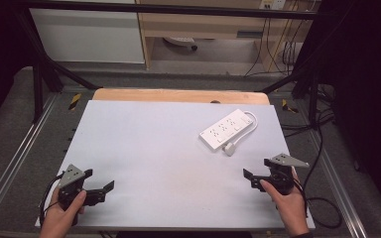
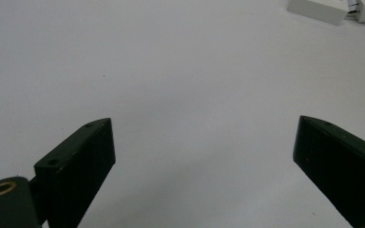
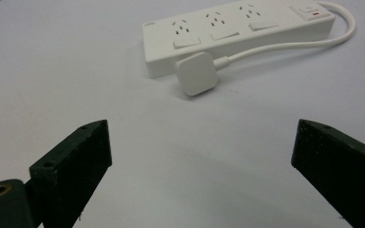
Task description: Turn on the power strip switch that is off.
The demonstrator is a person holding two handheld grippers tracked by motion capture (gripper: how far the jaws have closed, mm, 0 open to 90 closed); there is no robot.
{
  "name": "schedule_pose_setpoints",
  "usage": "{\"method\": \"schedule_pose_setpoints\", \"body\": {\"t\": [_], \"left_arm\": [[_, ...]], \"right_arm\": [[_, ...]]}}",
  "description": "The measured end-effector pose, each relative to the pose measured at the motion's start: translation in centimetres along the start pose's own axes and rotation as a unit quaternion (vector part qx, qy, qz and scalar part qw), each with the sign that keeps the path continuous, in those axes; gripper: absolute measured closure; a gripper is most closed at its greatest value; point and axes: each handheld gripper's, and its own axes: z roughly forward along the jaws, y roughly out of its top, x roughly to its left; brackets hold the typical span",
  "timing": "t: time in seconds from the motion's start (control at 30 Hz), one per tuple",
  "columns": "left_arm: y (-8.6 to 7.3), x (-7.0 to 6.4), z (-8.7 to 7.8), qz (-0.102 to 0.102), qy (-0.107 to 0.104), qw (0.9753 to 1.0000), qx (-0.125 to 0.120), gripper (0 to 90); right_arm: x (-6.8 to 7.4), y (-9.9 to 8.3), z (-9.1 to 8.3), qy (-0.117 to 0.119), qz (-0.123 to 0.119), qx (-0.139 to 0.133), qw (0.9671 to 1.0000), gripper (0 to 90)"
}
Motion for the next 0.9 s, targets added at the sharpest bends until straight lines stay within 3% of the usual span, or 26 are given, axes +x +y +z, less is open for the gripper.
{"method": "schedule_pose_setpoints", "body": {"t": [0.33,0.73,0.9], "left_arm": [[0.1,0.1,0.2,-0.001,0.001,1.0,0.001,6.7],[0.0,0.1,0.2,0.001,0.0,1.0,0.005,6.9],[-0.1,0.1,0.2,0.0,-0.004,1.0,0.007,6.8]], "right_arm": [[-0.3,1.5,0.0,-0.007,-0.001,-0.001,1.0,9.0],[-1.1,3.6,0.5,-0.013,-0.006,0.003,0.9999,4.7],[-1.0,4.8,0.7,-0.015,-0.006,0.005,0.9999,8.1]]}}
